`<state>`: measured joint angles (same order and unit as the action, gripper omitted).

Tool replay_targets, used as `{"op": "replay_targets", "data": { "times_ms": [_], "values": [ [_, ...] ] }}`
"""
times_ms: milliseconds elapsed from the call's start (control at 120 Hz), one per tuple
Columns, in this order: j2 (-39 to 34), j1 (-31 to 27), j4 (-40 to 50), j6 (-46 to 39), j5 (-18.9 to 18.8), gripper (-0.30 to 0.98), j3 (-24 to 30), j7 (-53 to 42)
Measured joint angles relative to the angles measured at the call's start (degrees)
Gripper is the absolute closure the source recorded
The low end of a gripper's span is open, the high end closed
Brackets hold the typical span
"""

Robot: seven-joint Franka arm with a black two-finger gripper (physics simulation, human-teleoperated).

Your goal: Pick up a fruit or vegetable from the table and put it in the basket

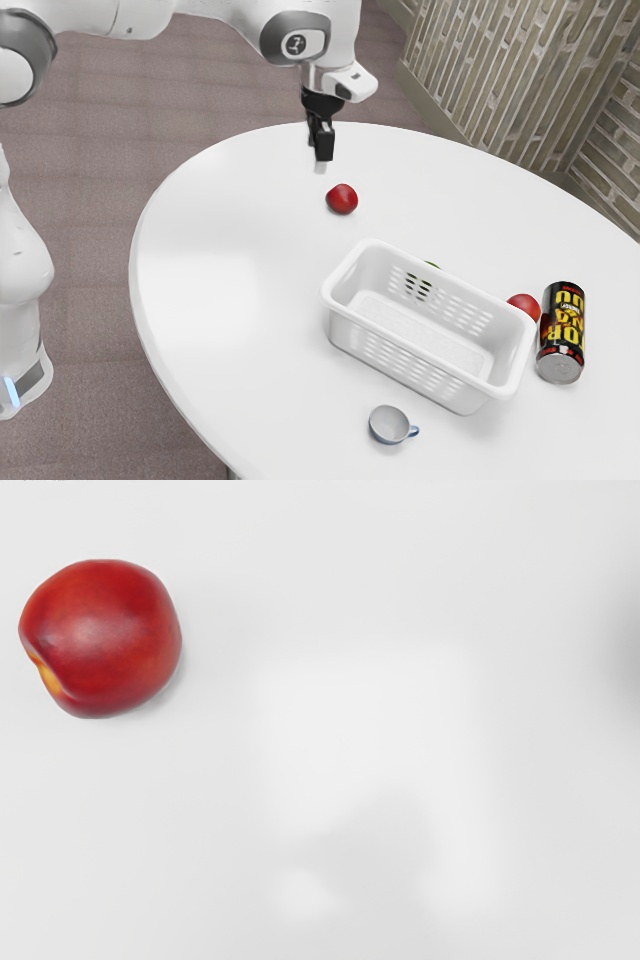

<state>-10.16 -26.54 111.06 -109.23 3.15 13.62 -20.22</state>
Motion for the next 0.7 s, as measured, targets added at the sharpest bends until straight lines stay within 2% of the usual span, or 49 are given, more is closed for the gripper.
{"op": "replay_targets", "data": {
  "times_ms": [383,700],
  "values": [
    [6.21,-3.15,1.65,-9.25,1.24,0.02,-0.09,2.03],
    [12.74,-3.67,-2.12,-14.03,1.46,0.02,-0.05,2.87]
  ]
}}
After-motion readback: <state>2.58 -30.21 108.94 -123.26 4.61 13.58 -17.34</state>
